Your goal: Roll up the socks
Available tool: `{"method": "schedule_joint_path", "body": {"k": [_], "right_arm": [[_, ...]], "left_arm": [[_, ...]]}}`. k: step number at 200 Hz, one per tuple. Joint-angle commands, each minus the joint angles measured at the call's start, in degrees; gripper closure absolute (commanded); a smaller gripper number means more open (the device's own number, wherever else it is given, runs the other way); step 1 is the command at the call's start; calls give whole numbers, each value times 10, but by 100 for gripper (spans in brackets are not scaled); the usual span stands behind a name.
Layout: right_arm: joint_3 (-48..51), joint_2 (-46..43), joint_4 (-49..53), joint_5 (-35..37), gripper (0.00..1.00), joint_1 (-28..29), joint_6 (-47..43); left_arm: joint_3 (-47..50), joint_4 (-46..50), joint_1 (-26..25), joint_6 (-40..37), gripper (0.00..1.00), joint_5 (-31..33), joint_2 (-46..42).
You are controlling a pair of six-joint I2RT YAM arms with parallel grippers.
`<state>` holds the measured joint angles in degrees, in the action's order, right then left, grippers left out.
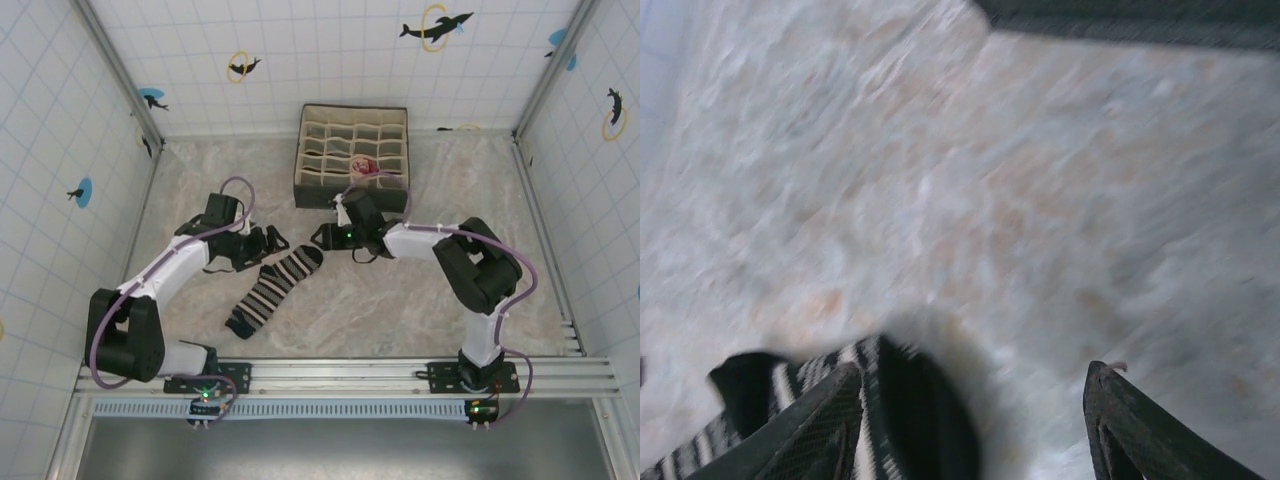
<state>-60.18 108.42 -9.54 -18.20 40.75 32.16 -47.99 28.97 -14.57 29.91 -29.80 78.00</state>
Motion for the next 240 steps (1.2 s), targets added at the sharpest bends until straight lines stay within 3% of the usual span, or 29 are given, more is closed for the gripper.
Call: {"method": "schedule_joint_path", "body": {"k": [1,49,79,112,137,158,179,240], "right_arm": [[23,-13,-19,-32,40,12,20],[60,-11,-58,-17,45,34,49],[70,-7,-61,4,58,36,56],[76,6,-73,22,62,37,57],[72,14,-68,30,76,33,53],[78,8,-60,20,92,17,48],[91,-13,-47,12,98,-6,31],[105,-87,67,0,100,-96,-78]], "left_arm": [[14,27,2,-15,3,10,-19],[28,35,2,-11,3,9,-42],[41,30,2,-5,3,5,-45],[44,28,2,-2,4,5,-48],[45,28,2,0,3,5,-50],[48,27,2,1,4,1,-51],[51,24,2,-1,4,-5,-48],[82,-32,2,3,4,-20,-24]]}}
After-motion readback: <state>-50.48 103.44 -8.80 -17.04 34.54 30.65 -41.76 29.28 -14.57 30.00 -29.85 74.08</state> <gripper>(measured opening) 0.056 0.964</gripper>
